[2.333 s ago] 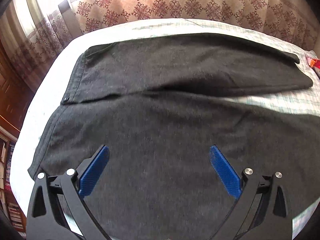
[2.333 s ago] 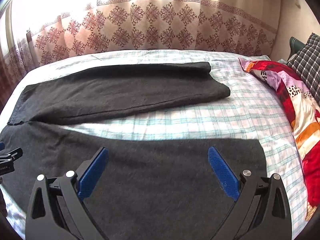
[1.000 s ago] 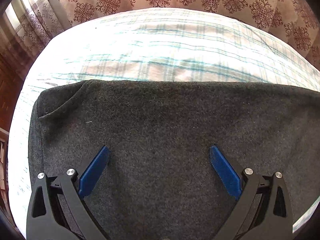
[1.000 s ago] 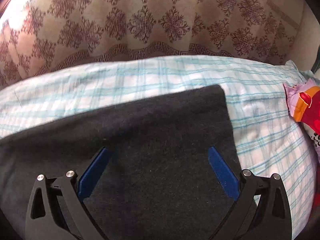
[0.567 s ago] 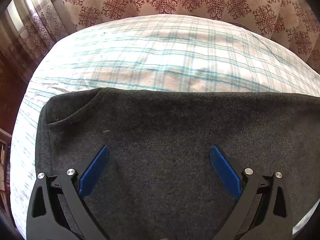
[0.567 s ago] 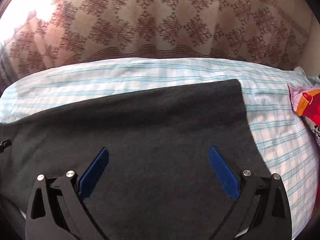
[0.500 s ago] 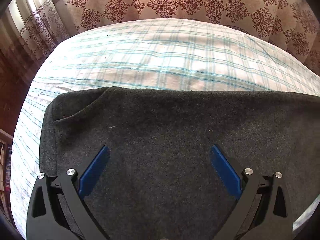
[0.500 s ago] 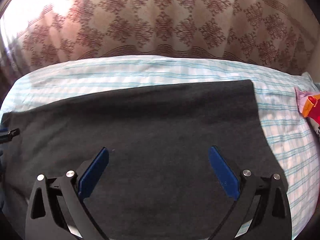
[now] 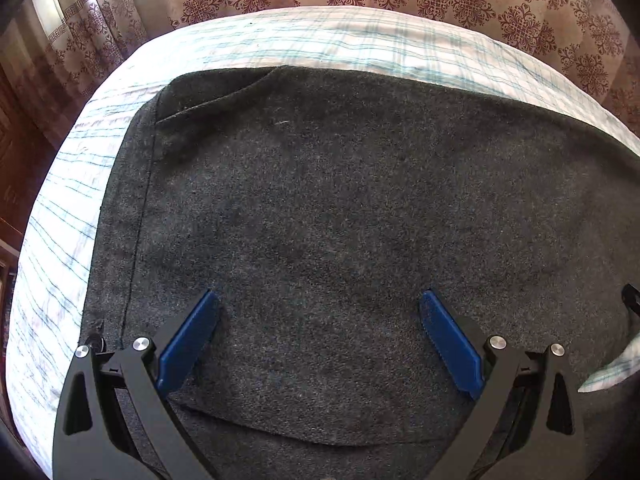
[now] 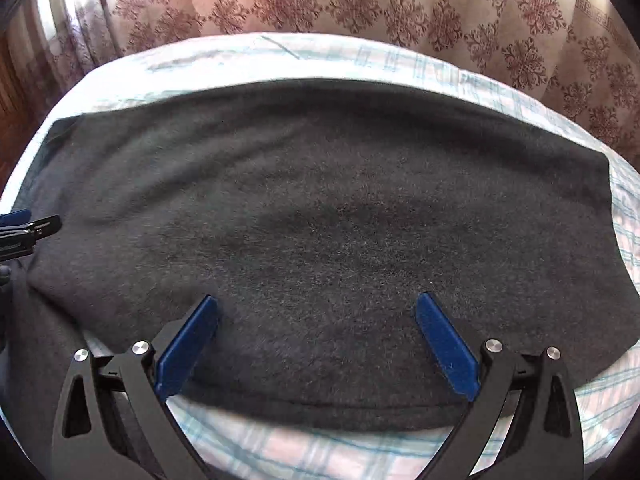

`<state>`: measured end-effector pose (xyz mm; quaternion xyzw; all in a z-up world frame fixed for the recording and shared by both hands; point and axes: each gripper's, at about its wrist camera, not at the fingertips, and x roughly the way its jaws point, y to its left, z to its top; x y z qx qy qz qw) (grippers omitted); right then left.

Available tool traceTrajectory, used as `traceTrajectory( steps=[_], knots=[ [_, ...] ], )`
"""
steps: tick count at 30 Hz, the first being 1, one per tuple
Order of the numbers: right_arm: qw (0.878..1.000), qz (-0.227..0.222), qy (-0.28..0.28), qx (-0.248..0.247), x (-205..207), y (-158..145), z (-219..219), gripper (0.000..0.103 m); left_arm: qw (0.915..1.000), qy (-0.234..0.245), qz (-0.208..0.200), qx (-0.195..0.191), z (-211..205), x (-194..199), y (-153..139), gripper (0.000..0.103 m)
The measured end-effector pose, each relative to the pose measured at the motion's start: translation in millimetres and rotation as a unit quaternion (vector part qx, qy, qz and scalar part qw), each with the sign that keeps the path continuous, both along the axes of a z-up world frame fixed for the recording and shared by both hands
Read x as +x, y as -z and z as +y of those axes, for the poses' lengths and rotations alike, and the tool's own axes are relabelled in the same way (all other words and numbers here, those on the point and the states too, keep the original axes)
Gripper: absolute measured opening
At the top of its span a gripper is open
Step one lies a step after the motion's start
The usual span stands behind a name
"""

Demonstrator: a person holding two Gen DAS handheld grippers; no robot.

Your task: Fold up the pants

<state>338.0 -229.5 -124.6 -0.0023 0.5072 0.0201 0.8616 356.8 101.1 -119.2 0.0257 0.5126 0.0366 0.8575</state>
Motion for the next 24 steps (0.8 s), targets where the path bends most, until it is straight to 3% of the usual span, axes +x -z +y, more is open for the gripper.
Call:
traceTrajectory(
  steps=[6, 13, 18, 20, 24],
  knots=[
    [1.000, -0.016, 0.016, 0.007, -16.5, -18.6, 2.8, 0.098, 1.0000, -0.002, -0.006, -0.002, 2.4, -19.7, -7.8, 0.101],
    [0.997, -0.030, -0.038, 0.054, -115.1, -47.5, 42.8, 0.098, 0.9999, 0.003, -0.011, -0.006, 0.4, -88.1, -22.2, 0.101],
    [0.996, -0.020, -0.069, 0.060, -174.6, -41.7, 77.8, 0.098, 0.9994, 0.028, -0.003, 0.018, -12.0, -149.7, -16.2, 0.101],
    [0.995, -0.004, -0.085, 0.051, -191.2, -32.3, 91.8, 0.098, 0.9987, 0.037, -0.002, 0.036, -15.8, -170.7, -10.8, 0.101],
    [0.995, 0.040, -0.081, 0.036, -214.2, -12.9, 101.6, 0.098, 0.9985, 0.037, 0.016, 0.038, -13.8, -198.4, 3.2, 0.101]
  ],
)
